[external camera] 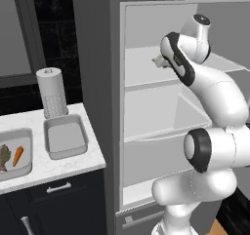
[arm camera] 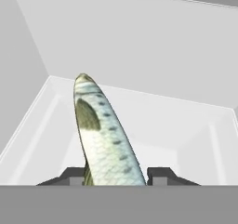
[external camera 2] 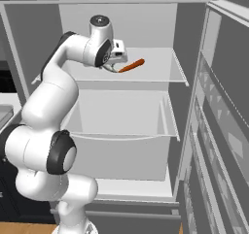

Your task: Place one carrot and one fish in each tupperware on the nearby counter, to pack two identical lunches.

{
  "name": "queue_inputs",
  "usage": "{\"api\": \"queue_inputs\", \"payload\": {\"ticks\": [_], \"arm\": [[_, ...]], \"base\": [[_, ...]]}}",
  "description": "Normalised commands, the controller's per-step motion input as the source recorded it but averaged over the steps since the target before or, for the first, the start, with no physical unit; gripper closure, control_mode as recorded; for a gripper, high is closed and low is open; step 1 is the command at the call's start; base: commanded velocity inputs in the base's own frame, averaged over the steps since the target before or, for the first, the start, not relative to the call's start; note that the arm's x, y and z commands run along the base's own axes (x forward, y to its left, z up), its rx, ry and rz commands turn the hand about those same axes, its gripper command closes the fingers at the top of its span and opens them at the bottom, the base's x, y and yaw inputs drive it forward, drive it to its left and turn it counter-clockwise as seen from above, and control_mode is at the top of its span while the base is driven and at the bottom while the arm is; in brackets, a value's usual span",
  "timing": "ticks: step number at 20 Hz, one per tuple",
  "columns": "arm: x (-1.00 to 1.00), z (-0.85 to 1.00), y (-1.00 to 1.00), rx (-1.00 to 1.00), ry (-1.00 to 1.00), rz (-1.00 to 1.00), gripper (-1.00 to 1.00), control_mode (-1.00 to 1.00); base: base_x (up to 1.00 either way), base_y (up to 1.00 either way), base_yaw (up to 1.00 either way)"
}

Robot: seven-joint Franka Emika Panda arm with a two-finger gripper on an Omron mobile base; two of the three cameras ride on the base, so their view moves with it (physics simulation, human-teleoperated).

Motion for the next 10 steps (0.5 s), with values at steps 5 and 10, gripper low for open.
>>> {"api": "queue_inputs", "payload": {"ticks": [5,10], "arm": [[-0.54,0.00,0.00,0.00,0.00,0.00,1.00,-1.00],[-0.82,0.00,-0.07,0.00,0.00,0.00,1.00,-1.00]], "base": [[0.00,0.00,0.00],[0.00,0.00,0.00]]}}
